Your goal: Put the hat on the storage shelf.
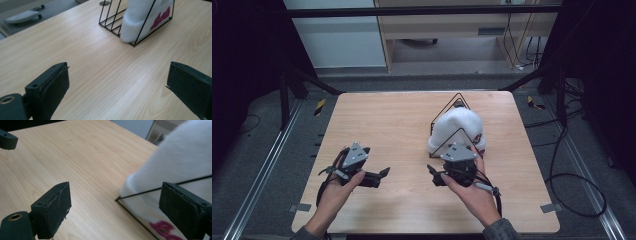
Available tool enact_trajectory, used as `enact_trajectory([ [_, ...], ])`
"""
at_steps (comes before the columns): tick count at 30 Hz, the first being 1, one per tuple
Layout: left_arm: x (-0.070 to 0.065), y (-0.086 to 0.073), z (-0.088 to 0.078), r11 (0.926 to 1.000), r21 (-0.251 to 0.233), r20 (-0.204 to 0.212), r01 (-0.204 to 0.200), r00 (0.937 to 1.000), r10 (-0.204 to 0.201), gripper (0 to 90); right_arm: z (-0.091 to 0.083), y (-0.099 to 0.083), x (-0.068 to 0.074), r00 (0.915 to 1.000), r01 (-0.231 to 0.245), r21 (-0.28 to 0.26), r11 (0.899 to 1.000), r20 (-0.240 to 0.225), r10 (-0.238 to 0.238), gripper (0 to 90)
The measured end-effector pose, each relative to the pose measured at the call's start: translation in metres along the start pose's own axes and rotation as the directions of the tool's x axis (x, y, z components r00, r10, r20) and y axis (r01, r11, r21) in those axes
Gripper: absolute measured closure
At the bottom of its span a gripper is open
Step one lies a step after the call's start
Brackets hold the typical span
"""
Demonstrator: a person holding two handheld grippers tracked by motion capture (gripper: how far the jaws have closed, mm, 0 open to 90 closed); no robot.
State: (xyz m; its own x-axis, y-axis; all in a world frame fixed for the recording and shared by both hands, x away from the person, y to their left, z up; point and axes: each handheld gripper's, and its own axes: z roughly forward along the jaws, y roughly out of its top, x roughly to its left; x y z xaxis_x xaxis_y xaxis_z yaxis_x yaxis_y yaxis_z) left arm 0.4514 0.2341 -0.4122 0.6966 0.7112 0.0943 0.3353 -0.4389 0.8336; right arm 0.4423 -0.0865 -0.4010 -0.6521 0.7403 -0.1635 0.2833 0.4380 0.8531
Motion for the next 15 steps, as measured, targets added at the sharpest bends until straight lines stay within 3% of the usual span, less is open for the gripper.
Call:
enact_trajectory([
  [4, 0.01, -0.017, -0.006, 0.9995, 0.017, -0.008, 0.028, 0.9996, -0.028, 3.7, 0.017, -0.002, 0.012, 0.9995, -0.003, 0.029, 1.0, -0.031, 0.004, 10.8],
  [7, 0.019, -0.032, -0.008, 0.9986, 0.034, -0.038, 0.041, 0.9985, -0.04, 3.7, 0.028, -0.004, 0.02, 0.9987, 0.002, 0.056, 0.998, -0.051, 0.001, 11.0],
  [15, 0.034, -0.06, -0.005, 0.9938, 0.073, -0.058, 0.084, 0.9951, -0.08, 3.8, 0.053, -0.01, 0.033, 0.9954, -0.016, 0.103, 0.995, -0.092, 0.025, 13.0],
])
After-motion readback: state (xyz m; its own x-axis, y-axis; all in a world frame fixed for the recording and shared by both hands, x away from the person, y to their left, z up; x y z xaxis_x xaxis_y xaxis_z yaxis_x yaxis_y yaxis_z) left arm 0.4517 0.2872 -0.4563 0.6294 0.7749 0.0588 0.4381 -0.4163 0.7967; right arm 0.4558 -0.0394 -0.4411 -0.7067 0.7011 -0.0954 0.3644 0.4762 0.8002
